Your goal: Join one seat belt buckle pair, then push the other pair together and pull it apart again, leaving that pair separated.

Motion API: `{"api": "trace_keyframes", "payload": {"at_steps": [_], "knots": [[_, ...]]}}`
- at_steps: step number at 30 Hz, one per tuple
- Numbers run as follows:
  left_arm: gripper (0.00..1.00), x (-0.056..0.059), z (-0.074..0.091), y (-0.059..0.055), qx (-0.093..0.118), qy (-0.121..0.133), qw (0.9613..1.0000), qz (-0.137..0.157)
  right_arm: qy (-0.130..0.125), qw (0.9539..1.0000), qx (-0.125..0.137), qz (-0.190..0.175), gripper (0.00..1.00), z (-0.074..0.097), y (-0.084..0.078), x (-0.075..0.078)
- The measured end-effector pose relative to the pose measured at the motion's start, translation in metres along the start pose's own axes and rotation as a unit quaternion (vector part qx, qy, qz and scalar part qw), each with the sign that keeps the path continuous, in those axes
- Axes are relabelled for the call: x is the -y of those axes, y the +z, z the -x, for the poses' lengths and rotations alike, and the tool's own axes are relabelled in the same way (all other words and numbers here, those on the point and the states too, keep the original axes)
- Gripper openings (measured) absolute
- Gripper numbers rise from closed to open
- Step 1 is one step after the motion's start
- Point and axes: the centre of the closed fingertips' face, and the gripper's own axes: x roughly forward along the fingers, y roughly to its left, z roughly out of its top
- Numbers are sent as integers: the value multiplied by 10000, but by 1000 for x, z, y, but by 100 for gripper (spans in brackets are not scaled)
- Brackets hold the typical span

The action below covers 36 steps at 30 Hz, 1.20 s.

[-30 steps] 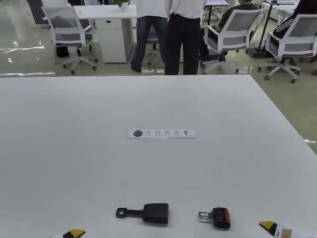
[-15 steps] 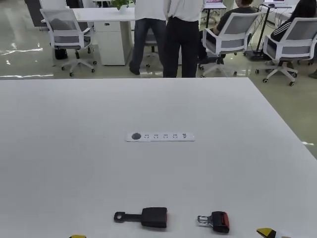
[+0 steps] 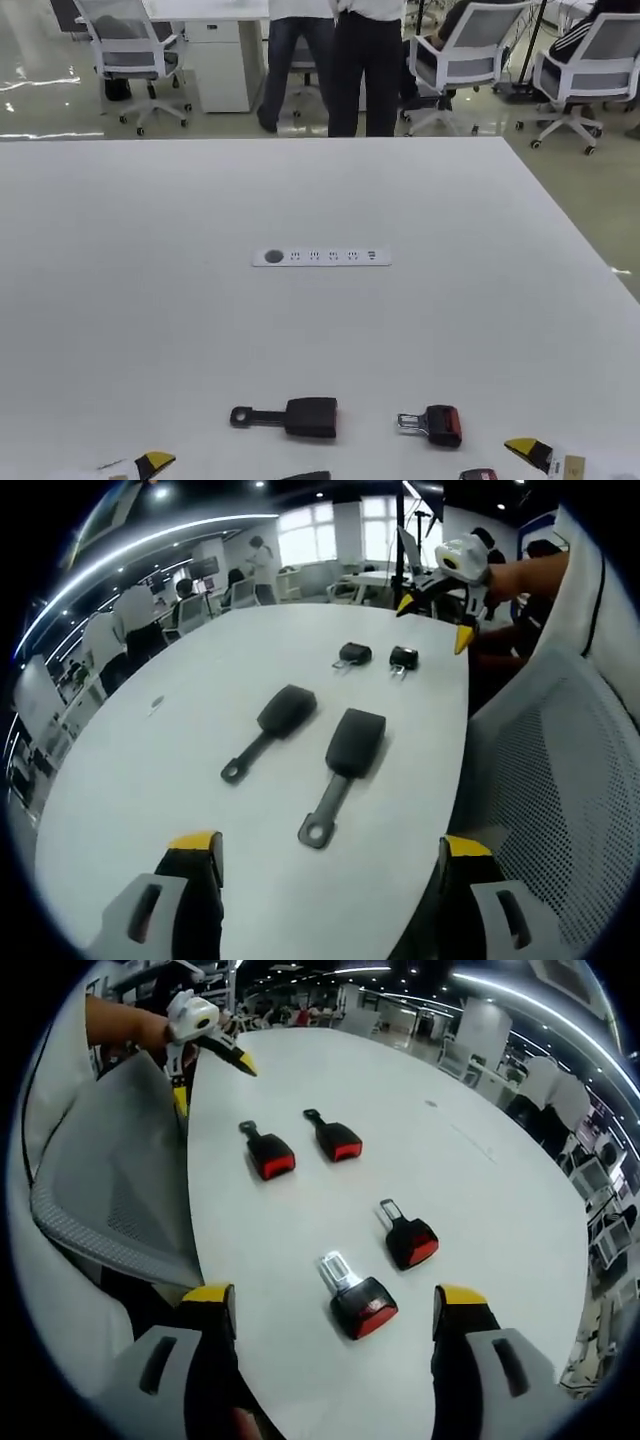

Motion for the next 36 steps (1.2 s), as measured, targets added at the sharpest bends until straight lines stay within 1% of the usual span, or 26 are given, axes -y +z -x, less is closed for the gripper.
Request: {"api": "trace_keyframes", "payload": {"at_steps": [1, 3, 6, 7, 8, 9, 10, 11, 12, 14, 16, 18, 19, 20, 21, 23, 24, 25, 26, 27, 29, 30, 31, 33, 35, 36], "knots": [[85, -2, -1, 0, -38, 29, 10000, -55, 22, 10000, -16, 14, 77, 0, -1, 0], [83, -2, -3, 2, -55, 28, 10000, -72, 19, 10000, -27, 54, 74, -1, -2, 0], [83, -1, -8, 7, -16, 0, 9999, -104, 49, 9999, -71, 108, 68, -6, -6, 1], [83, -3, -12, 8, 35, -15, 10000, -50, 124, 9998, -118, 96, 66, -8, -9, 0], [82, -3, -15, 9, 55, -28, 10000, 8, 184, 9997, -168, 46, 63, -9, -11, -2], [81, -3, -17, 10, 49, -47, 10000, 23, 198, 9996, -204, 10, 62, -10, -13, -1], [78, 1, -22, 7, -83, -151, 9998, -120, 232, 9995, -219, 60, 61, -14, -15, -1], [76, 0, -26, 1, -227, -170, 9991, -307, 277, 9992, -253, 127, 58, -16, -17, -1], [74, -2, -31, -1, -306, -149, 9983, -482, 313, 9987, -327, 226, 56, -19, -21, -1], [70, -1, -41, 2, -265, -213, 9987, -379, 348, 9979, -396, 372, 55, -24, -23, 2], [67, 0, -47, 5, -267, -259, 9984, -435, 371, 9974, -425, 455, 54, -27, -25, 5], [65, 1, -55, 8, -321, -333, 9972, -581, 393, 9969, -461, 501, 52, -32, -28, 10], [64, 4, -59, 12, -322, -420, 9964, -669, 410, 9965, -492, 545, 51, -34, -29, 12], [63, 5, -60, 13, -322, -444, 9960, -699, 412, 9963, -499, 561, 50, -35, -29, 13], [61, 6, -64, 19, -319, -493, 9951, -795, 436, 9957, -533, 625, 49, -36, -28, 14], [60, 6, -69, 27, -287, -544, 9941, -898, 466, 9948, -563, 716, 48, -39, -28, 18], [59, 5, -71, 28, -280, -555, 9938, -917, 480, 9946, -573, 724, 47, -39, -29, 19], [59, 6, -74, 33, -260, -600, 9933, -957, 521, 9937, -627, 772, 47, -41, -31, 21], [59, 6, -77, 34, -261, -633, 9926, -998, 550, 9929, -671, 817, 47, -43, -33, 22], [59, 7, -80, 37, -274, -701, 9911, -1095, 616, 9916, -733, 869, 46, -45, -36, 23], [59, 9, -85, 42, -282, -788, 9893, -1198, 682, 9904, -778, 912, 44, -50, -41, 25], [58, 9, -87, 44, -273, -835, 9886, -1223, 709, 9900, -783, 931, 43, -49, -40, 25], [55, 10, -89, 45, -285, -885, 9881, -1223, 737, 9896, -802, 942, 43, -49, -40, 26], [47, 17, -93, 46, -319, -1127, 9841, -1333, 795, 9882, -842, 999, 42, -52, -44, 26], [46, 17, -97, 48, -321, -1127, 9836, -1372, 875, 9869, -886, 1031, 41, -49, -43, 25], [46, 18, -99, 47, -327, -1185, 9829, -1370, 954, 9857, -913, 1050, 40, -50, -44, 24]]}}
